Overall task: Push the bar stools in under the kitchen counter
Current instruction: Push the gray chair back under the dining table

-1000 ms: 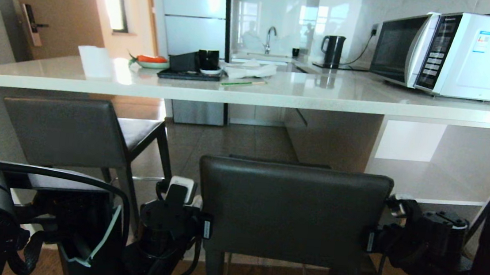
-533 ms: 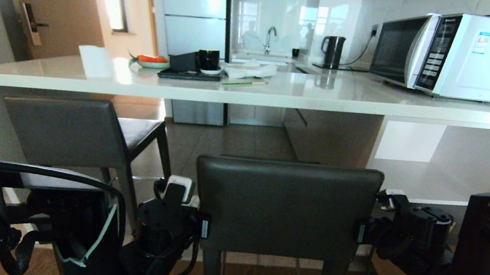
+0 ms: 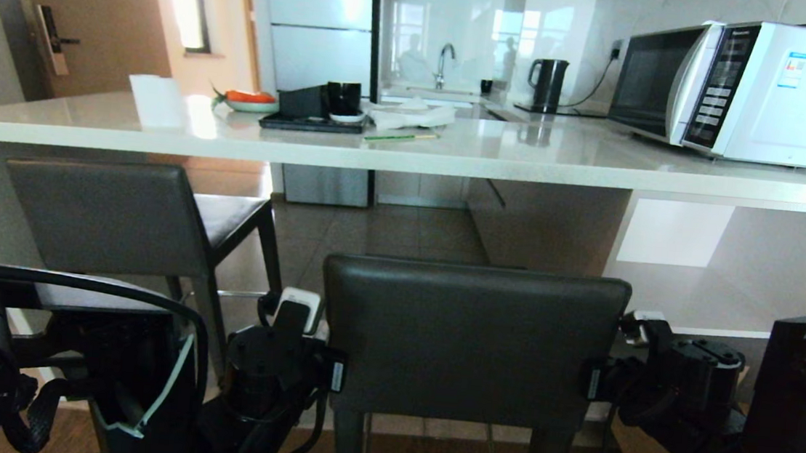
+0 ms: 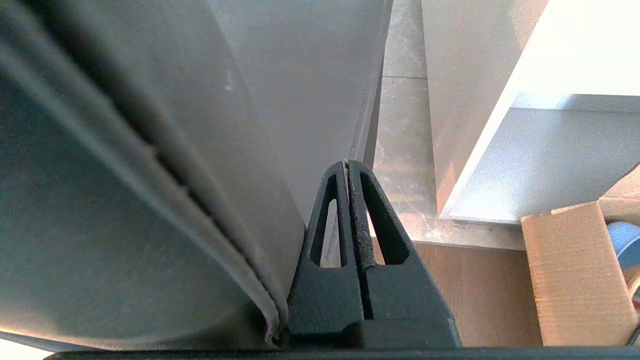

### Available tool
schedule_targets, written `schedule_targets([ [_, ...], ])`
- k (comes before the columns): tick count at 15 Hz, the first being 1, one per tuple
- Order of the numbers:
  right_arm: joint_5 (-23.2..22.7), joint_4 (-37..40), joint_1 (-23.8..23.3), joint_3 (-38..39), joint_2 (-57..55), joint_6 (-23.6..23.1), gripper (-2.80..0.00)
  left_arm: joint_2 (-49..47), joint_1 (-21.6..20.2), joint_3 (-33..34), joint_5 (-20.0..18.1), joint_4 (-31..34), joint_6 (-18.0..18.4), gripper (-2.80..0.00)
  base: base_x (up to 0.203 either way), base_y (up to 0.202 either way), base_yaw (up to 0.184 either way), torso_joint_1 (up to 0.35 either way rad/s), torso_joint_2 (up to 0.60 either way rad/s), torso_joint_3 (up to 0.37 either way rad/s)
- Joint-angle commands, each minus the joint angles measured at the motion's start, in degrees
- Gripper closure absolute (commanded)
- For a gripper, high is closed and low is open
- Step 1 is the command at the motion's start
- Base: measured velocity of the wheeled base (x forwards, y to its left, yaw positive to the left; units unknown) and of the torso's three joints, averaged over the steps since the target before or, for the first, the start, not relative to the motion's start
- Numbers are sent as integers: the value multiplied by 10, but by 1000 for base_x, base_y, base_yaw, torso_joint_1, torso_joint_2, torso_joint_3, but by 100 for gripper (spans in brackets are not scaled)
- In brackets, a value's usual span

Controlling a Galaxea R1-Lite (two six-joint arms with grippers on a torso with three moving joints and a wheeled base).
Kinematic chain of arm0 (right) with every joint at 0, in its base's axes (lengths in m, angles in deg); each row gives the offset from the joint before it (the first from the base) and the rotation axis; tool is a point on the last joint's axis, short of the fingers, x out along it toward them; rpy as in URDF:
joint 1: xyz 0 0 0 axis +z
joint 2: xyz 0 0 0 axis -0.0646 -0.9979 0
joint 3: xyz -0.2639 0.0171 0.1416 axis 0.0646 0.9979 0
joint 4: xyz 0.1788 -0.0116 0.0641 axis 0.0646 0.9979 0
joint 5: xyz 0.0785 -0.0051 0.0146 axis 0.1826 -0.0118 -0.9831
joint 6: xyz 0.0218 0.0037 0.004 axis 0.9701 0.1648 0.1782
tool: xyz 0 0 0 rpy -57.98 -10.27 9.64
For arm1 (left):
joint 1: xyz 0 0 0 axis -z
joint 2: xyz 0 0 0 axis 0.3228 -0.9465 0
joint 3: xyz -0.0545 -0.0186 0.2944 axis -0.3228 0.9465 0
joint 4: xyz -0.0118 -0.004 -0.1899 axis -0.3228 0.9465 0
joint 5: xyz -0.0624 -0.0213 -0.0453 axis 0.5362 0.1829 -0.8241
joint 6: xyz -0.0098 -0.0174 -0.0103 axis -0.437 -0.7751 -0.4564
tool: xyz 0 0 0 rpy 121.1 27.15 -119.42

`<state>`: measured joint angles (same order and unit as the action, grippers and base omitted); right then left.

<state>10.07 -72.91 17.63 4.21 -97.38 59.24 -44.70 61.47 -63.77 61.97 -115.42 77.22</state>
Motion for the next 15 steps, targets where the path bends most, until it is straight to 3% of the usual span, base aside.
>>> schedule_targets([
  [1,-2,-5,1,0,0,0,0,1,0,3,1,-6,0,0,0,0,0,0,0,0],
  [4,-2,-5,5,-8,0,0,0,2,0,5,4,-6,0,0,37,0,0,-4,-1,1],
  [15,-1,-5,13,-10,1,0,0,0,1,3,3,-6,1,0,188,0,2,4,2,2],
])
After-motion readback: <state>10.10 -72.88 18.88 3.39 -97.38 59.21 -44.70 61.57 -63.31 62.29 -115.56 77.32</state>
